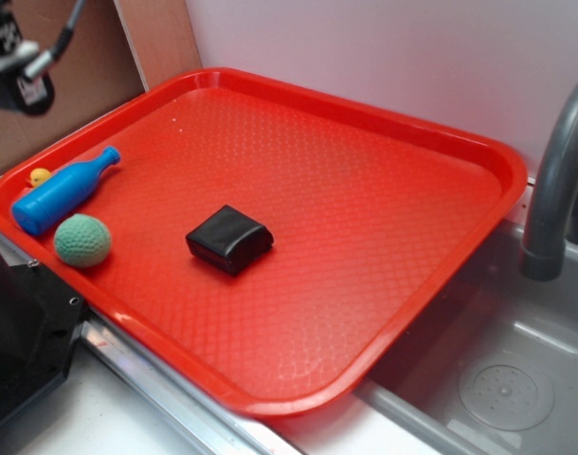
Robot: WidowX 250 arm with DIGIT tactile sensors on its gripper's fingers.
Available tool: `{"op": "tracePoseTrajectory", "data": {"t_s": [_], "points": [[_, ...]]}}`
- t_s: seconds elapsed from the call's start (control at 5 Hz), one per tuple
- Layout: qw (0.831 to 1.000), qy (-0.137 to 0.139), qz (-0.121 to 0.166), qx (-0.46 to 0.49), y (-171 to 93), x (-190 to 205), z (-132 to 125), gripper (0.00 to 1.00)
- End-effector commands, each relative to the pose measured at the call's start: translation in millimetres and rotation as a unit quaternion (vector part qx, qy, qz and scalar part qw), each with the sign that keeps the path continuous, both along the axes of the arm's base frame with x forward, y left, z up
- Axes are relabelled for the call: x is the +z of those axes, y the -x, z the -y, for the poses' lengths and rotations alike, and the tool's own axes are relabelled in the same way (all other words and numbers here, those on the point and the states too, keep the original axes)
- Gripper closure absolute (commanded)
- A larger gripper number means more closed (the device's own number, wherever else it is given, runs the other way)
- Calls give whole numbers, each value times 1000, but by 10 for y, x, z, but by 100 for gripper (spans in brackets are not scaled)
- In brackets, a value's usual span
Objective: Grab the green ball.
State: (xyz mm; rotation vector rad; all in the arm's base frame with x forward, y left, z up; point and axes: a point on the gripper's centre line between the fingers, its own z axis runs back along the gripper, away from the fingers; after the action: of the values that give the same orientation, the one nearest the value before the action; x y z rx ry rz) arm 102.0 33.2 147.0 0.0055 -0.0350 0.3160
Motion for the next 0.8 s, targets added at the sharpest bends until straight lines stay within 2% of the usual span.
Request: {"op": "tracePoseTrajectory", "data": {"t_s": [0.0, 0.2, 0.4, 0.6], "points": [[998, -21, 15, 55, 9, -433, -107, 0], [999, -11, -1, 47, 20, -667, -69, 0], [998, -22, -10, 55, -3, -910, -24, 0], [999, -20, -22, 45, -43, -1102, -15, 0]]}}
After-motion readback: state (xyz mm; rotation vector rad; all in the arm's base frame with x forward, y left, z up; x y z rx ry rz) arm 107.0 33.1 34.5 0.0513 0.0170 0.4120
